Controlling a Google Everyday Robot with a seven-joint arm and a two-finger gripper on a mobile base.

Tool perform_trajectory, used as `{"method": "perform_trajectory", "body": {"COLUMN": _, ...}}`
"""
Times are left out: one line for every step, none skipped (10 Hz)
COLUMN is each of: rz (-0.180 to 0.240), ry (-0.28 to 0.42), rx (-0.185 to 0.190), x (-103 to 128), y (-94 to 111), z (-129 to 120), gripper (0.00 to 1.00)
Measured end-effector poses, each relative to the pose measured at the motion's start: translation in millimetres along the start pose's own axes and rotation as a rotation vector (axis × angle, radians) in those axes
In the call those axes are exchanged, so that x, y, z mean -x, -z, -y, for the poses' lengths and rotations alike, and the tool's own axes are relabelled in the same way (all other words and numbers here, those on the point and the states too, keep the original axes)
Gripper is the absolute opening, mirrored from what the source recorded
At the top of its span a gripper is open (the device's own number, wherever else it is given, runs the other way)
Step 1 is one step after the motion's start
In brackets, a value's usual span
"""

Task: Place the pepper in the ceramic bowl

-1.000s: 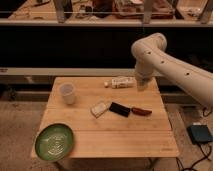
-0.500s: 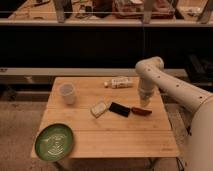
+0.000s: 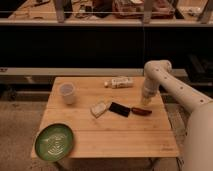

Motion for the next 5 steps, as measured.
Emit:
{"method": "perform_trajectory", "body": {"rz": 0.000, "ry": -0.002, "rx": -0.001, "x": -4.0, "y": -2.2, "z": -2.9, "gripper": 0.01}}
{"method": "perform_trajectory", "body": {"rz": 0.004, "ry": -0.007, "rx": -0.004, "x": -8.0, "y": -5.4, "z": -7.2, "gripper": 0.02}}
{"method": "perform_trajectory", "body": {"rz": 0.012, "ry": -0.012, "rx": -0.011, "x": -9.0, "y": -7.3, "z": -10.4, "gripper": 0.12}}
{"method": "perform_trajectory", "body": {"rz": 0.022, "ry": -0.013, "rx": -0.016, "x": -7.7, "y": -9.0, "z": -12.4, "gripper": 0.21}}
{"method": "perform_trajectory", "body": {"rz": 0.034, "ry": -0.012, "rx": -0.023, "x": -5.3, "y": -9.3, "z": -13.6, "gripper": 0.29}}
